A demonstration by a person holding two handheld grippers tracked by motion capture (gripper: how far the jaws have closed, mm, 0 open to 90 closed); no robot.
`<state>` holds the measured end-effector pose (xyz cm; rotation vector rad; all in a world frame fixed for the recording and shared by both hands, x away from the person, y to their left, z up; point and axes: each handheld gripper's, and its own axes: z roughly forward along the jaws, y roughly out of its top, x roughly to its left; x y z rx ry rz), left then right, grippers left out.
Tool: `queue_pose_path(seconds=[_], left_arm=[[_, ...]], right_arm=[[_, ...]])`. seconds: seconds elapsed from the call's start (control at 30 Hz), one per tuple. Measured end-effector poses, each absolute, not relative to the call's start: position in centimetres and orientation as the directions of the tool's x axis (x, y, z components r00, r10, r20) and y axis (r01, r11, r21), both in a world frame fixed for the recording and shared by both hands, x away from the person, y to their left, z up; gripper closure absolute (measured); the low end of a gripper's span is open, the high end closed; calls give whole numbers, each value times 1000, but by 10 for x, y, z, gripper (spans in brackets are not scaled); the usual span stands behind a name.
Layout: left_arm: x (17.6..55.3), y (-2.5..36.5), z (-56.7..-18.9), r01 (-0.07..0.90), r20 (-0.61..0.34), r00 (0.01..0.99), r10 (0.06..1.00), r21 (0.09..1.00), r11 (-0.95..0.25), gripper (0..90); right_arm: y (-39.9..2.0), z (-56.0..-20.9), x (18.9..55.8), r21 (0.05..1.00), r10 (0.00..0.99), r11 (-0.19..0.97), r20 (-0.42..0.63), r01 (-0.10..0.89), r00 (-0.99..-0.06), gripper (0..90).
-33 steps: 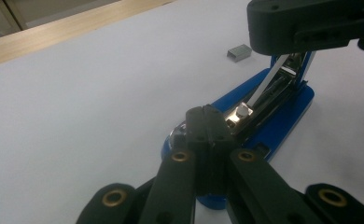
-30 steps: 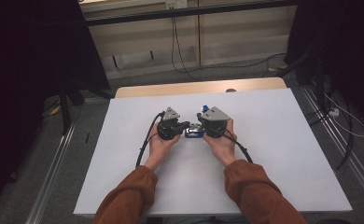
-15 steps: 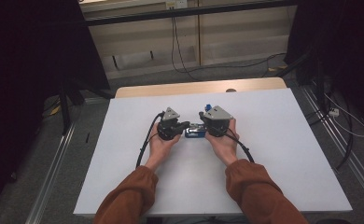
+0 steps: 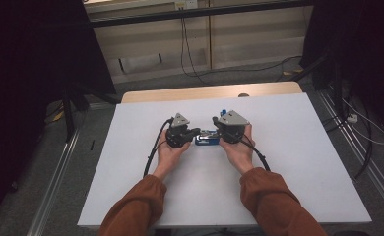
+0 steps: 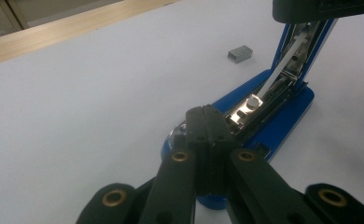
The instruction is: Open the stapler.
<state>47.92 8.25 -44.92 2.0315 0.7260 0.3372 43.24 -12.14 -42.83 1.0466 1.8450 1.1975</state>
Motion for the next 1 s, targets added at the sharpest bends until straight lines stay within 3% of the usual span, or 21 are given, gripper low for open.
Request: queue_pose_path(seconds=[1.0], left_arm=[[479,83,-449,366,-52,786,616,842,-397,900]], right_arm=[[-149,-429,426,936,911,218,-94,277,-402,900]])
